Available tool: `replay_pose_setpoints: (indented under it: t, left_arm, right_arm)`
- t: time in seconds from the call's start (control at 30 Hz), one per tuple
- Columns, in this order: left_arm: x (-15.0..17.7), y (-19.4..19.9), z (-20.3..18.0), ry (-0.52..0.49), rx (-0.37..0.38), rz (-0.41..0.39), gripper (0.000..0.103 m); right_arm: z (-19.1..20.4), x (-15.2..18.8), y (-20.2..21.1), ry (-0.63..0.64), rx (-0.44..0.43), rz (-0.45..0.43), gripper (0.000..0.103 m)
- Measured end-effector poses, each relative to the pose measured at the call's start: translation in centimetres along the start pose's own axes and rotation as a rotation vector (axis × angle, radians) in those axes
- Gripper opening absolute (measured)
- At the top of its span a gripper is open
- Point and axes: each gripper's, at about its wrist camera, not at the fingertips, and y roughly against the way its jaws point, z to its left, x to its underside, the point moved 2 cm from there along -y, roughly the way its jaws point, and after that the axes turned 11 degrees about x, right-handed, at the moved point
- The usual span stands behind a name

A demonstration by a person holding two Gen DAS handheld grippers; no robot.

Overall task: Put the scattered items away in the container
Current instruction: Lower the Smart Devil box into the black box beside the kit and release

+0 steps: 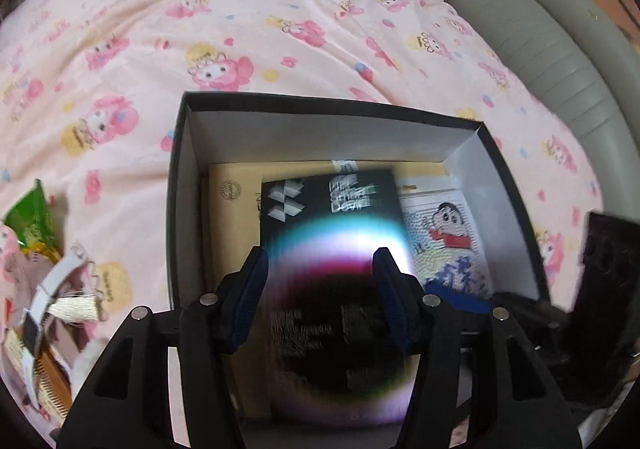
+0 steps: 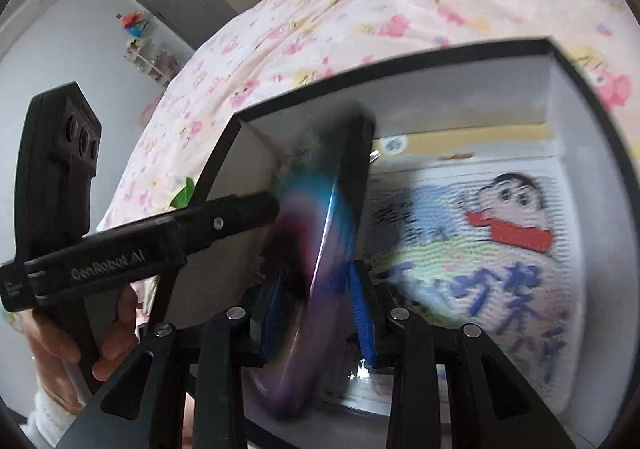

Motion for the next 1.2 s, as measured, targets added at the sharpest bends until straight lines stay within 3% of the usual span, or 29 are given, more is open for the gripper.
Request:
replay_pose_setpoints:
  t: [0.07, 0.13, 0.23, 0.33, 0.4, 0.5, 0.67, 0.73, 0.77, 0.87, 0.9, 1.03, 1.1, 1.2]
  left_arm:
    - [0.6, 0.3, -0.8, -0.044, -0.049, -0.02, 0.055]
    - [0.9, -0.3, -1.8, -0.084, -0.009, 0.005, 0.055]
    - [0.9, -2.0, -3.7, -0.135, 0.048, 0.055, 0.055]
    - [0.8, -4.1, -5.0, -0.189, 0.026, 0.125, 0.051]
    - [0.8, -5.4, -5.0, -0.194, -0.004, 0.174, 0.051]
    - [0.7, -5.8, -4.0, -0.182, -0.096, 0.197, 0.053]
    - [0.9, -5.4, -1.6, -0.152, -0.145, 0.219, 0.055]
    - [1.0, -5.5, -0.9, -0.139, -0.137, 0.251, 0.045]
    - [1.0, -5.6, -0.7, -0.118, -0.11, 0.271, 0.045]
    - [0.3, -5.0, -0.9, -0.065, 0.01, 0.245, 0.045]
    - [-0.2, -4.8, -1.0, -0.068, 0.011, 0.22, 0.045]
    - [-3.5, -5.5, 0.0, -0.034, -0.097, 0.139, 0.045]
    - [-5.0, -6.3, 1.4, 0.022, -0.122, 0.137, 0.045]
    - [-6.5, -7.7, 2.2, 0.029, -0.147, 0.138, 0.045]
  right_arm:
    - [-1.1, -0.2, 1.2, -0.033, -0.028, -0.041, 0.029]
    - [-2.4, -0.5, 2.6, -0.063, -0.014, -0.097, 0.029]
    - [-2.8, -0.5, 3.5, -0.018, 0.162, -0.155, 0.029]
    - [-2.2, 0.2, 2.6, 0.089, 0.386, -0.169, 0.028]
    - [-2.1, 0.6, 2.2, 0.135, 0.455, -0.167, 0.029]
    - [-2.8, 0.7, 1.9, 0.125, 0.43, -0.14, 0.029]
    - [-2.9, 0.3, 1.5, 0.077, 0.36, -0.119, 0.029]
    - [-3.0, 0.2, 1.6, 0.081, 0.359, -0.127, 0.028]
    - [-2.8, 0.2, 1.6, 0.082, 0.359, -0.129, 0.028]
    - [-3.1, -0.3, 1.5, 0.08, 0.334, -0.121, 0.028]
    - [-3.2, -0.9, 1.4, 0.078, 0.32, -0.111, 0.028]
    - [-2.8, -3.9, 1.1, 0.072, 0.282, -0.091, 0.029]
    - [-2.5, -4.3, 1.3, 0.053, 0.261, -0.097, 0.029]
    - [-2.9, -3.5, 1.3, 0.019, 0.233, -0.094, 0.029]
